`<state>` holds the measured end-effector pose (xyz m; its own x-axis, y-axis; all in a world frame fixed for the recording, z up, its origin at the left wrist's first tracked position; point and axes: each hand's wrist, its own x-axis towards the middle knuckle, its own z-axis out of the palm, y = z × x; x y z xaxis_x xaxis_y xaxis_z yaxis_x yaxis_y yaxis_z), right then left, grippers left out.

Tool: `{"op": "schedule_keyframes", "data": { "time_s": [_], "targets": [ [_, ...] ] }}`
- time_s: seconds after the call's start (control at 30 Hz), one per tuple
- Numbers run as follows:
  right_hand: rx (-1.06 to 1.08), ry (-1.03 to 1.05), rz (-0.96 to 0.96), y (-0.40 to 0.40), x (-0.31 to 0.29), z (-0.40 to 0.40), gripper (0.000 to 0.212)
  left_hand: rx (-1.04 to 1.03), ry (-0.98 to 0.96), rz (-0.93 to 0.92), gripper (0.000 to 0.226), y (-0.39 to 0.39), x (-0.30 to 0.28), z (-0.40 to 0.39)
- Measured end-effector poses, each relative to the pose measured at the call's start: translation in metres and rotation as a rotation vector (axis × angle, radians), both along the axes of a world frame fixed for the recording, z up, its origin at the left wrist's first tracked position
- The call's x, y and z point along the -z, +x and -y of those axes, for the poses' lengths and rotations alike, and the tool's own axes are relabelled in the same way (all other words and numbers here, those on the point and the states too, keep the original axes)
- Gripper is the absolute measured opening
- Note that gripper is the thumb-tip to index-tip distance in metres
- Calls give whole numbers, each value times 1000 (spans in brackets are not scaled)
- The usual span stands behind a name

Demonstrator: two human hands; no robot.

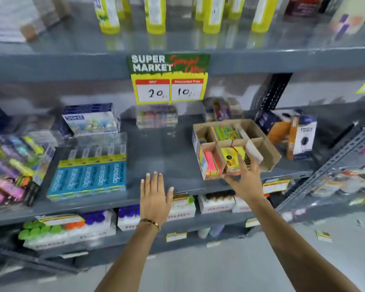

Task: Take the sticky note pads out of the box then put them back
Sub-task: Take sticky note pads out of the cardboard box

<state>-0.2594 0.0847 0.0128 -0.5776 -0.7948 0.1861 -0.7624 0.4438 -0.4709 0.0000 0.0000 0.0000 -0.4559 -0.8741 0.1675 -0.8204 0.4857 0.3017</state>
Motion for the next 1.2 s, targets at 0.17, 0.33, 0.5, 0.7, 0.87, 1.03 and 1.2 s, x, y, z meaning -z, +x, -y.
{"op": "schedule_keyframes", "data": {
  "time_s": [0.17,0.33,0.5,0.7,0.87,1.03,1.2],
  "targets": [
    [20,-7,59,-7,3,8,91,-62,20,-12,65,8,14,13],
    [2,-46,62,-13,10,9,88,-57,4,-3,53,6,18,15],
    [8,-130,13,-10,12,13,83,-55,18,14,50,7,19,17],
    [146,-299,172,3,5,6,76,-34,46,34,52,9,16,16],
    [261,-659,367,44,-31,5,73,26,-91,7,50,25,-1,22],
    [57,-597,298,116,-53,60,75,-61,-225,-26,57,63,-18,52],
    [33,-384,248,153,-37,126,74,-27,-126,93,65,96,0,72]
  ]
}}
